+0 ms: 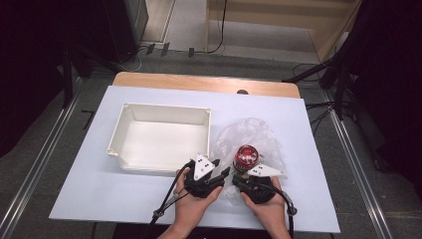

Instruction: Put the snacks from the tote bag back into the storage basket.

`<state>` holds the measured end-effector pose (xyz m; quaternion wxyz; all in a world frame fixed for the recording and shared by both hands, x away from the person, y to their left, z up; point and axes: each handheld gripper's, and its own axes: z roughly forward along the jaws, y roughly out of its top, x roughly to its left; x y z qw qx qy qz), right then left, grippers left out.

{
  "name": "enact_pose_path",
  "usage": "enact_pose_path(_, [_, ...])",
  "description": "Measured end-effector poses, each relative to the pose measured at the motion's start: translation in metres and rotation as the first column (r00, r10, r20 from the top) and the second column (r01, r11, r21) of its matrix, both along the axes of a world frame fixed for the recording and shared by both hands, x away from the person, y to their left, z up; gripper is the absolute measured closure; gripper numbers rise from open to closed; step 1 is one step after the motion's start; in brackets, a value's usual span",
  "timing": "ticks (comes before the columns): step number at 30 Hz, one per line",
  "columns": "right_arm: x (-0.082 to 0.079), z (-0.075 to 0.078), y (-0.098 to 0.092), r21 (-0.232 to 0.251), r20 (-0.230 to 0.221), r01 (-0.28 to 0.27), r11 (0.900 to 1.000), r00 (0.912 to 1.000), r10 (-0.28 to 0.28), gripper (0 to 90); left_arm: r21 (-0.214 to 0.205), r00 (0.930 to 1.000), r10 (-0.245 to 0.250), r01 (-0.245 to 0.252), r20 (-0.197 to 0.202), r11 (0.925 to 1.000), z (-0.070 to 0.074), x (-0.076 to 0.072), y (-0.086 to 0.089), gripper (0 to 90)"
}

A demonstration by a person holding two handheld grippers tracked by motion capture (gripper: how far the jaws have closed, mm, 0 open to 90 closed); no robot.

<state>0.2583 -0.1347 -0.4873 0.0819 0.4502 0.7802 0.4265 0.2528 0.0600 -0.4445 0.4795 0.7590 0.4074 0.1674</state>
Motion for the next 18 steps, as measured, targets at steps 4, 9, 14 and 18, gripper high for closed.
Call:
enact_pose_path(4, [-0.003, 0.002, -0.002, 0.001, 0.005, -0.011, 0.9999, 0.9999, 0.011, 79.9, 0.063, 0.9983, 0.016, -0.012, -0.055, 0.9979, -0.014, 0.011, -0.006, 57.5])
enact_pose_path(9, [-0.018, 0.021, -0.025, 0.035, 0.083, 0.016, 0.9993, 0.9963, -0.019, 76.3, 0.117, 0.9943, 0.049, -0.038, -0.094, 0.9924, -0.03, 0.015, -0.008, 62.3])
enact_pose_path(14, [-0.021, 0.039, -0.056, 0.128, 0.172, 0.197, 0.9721, 0.9609, -0.217, 80.7, 0.124, 0.9934, 0.052, -0.039, -0.102, 0.9915, -0.032, 0.016, -0.008, 64.7])
enact_pose_path(18, [-0.005, 0.026, -0.056, 0.093, 0.116, 0.309, 0.9465, 0.9408, -0.318, 83.9, 0.128, 0.9927, 0.063, -0.049, -0.103, 0.9905, -0.032, 0.015, -0.007, 68.8])
